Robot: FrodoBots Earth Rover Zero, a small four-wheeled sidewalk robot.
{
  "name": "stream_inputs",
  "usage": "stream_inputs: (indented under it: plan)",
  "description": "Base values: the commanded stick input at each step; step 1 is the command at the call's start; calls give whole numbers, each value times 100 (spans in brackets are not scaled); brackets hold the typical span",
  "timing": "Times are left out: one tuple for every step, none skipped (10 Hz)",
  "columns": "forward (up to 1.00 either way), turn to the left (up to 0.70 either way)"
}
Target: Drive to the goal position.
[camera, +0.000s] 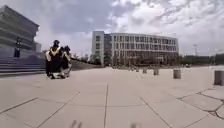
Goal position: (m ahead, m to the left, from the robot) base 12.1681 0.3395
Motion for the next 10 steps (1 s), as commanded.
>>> stream_inputs:
  plan:
    - [99, 6]
    - [99, 6]
    - [99, 6]
    - [99, 6]
    - [99, 6]
    - [99, 6]
    - [99, 6]
    - [99, 6]
    - [99, -5]
    - [99, -19]
